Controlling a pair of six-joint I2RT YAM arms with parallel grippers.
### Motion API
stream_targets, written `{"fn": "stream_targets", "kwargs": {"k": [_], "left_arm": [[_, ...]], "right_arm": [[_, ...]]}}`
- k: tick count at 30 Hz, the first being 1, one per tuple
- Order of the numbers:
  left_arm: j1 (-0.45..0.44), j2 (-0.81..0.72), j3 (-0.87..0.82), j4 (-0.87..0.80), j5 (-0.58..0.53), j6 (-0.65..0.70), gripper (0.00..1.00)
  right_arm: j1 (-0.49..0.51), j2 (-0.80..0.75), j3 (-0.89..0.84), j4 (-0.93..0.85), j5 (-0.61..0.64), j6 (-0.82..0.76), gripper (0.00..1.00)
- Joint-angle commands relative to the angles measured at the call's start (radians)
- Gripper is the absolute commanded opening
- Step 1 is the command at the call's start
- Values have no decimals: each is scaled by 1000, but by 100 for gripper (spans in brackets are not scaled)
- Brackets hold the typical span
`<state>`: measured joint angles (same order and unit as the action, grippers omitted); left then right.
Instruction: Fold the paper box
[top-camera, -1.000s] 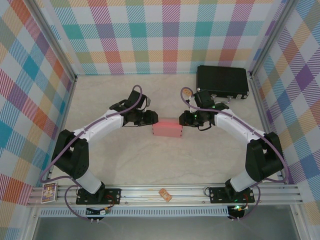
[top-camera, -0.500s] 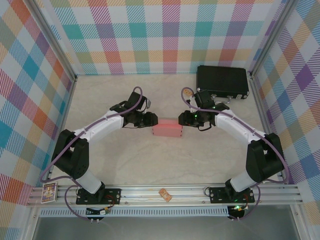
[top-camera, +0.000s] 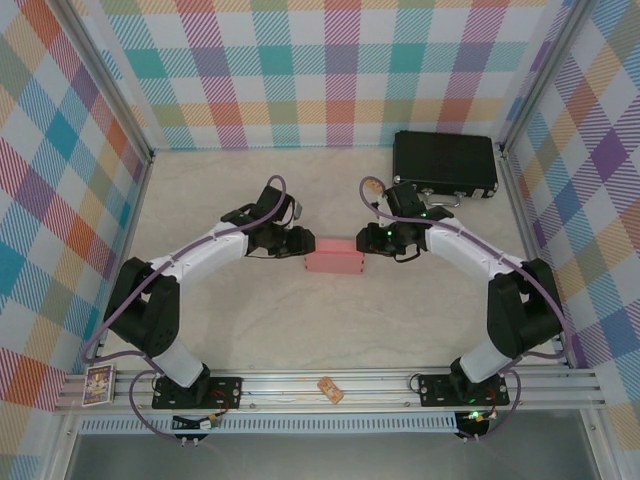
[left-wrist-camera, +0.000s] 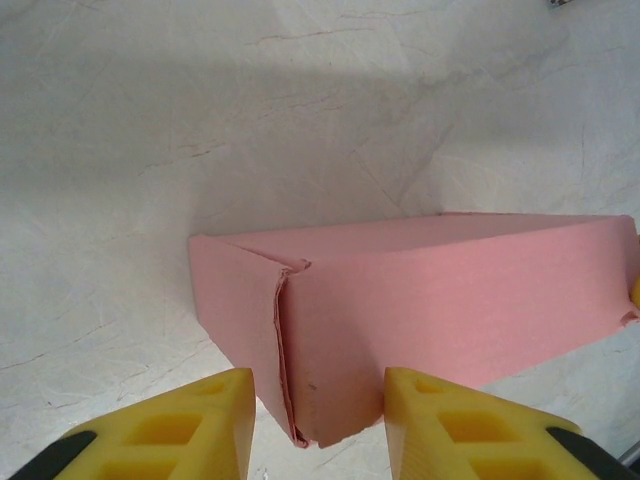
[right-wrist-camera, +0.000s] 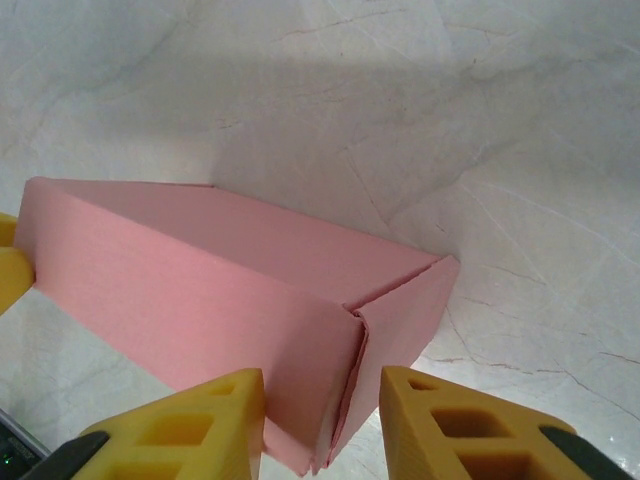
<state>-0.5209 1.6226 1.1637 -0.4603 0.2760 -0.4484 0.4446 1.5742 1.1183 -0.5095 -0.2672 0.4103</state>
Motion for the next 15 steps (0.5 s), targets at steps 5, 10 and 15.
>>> {"fn": "stream_targets", "kwargs": {"k": [5, 10, 15], "left_arm": [[7, 19, -57, -28, 6, 16, 37], [6, 12, -87, -15, 11, 14, 35], [5, 0, -106, 4, 42, 14, 31]], "right_arm": [[5, 12, -29, -29, -1, -18, 35], [8, 23, -46, -40, 16, -26, 34], [11, 10, -70, -33, 14, -28, 33]]}}
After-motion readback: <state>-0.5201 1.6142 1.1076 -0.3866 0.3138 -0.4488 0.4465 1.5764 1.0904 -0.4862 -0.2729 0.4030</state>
